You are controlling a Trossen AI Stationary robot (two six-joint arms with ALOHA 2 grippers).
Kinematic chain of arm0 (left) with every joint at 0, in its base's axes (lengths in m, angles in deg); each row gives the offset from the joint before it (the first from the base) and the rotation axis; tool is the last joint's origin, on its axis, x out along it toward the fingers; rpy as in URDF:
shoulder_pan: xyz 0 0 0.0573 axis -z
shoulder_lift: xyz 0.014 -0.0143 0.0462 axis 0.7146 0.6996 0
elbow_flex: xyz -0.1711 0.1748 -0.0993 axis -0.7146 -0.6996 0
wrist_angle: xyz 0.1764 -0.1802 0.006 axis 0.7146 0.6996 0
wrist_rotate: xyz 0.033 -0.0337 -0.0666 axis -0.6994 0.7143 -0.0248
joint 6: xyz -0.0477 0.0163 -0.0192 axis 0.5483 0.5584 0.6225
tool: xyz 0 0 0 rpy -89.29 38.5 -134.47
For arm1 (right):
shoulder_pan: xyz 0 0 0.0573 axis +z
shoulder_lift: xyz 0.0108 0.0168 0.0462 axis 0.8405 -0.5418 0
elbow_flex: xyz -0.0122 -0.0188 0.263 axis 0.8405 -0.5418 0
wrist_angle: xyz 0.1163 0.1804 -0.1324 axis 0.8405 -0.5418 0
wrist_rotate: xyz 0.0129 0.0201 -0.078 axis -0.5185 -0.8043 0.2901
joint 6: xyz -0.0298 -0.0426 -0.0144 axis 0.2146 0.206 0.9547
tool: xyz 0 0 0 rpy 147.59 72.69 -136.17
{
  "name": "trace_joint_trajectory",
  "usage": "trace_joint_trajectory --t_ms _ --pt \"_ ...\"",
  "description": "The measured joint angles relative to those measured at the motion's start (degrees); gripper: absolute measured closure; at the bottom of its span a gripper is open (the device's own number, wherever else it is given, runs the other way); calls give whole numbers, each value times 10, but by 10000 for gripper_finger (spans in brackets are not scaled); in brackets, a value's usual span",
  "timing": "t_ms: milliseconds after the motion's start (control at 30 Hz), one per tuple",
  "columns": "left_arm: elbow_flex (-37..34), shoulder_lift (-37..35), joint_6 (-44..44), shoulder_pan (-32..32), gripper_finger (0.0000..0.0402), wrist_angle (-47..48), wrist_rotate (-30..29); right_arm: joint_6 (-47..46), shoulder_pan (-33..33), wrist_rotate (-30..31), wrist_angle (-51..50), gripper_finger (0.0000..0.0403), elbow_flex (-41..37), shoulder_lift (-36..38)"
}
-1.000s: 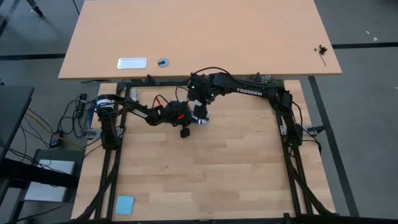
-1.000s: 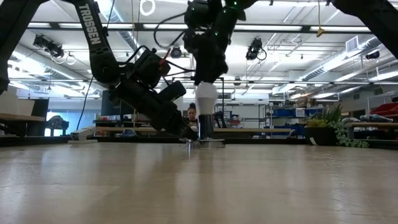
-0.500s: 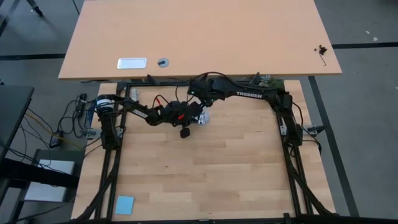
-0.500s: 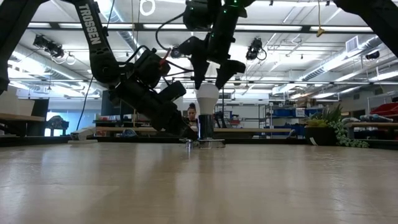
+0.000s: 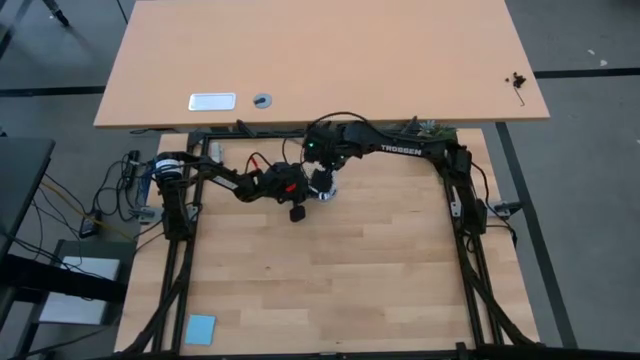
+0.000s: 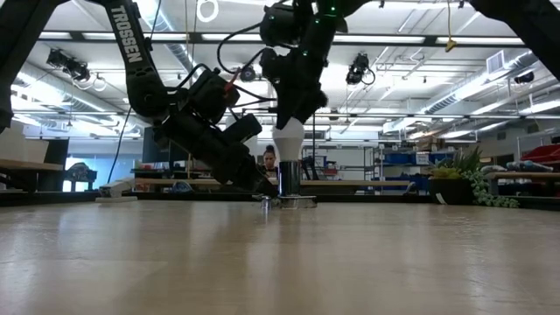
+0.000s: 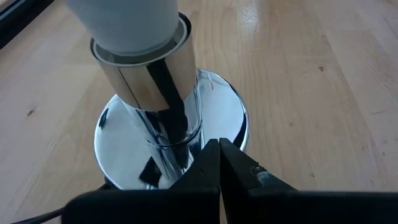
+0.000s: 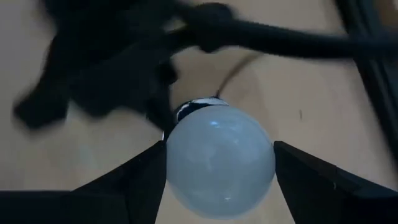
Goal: Screw lightbulb
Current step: Remove the lightbulb from the lamp
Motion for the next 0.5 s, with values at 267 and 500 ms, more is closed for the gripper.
trace_joint_trajectory --t_ms 267,500 --pt "0 0 0 0 401 0 4 300 -25 -77 5 119 -2 1" --pt "0 0 -3 0 401 0 5 219 -14 -69 8 106 -2 8"
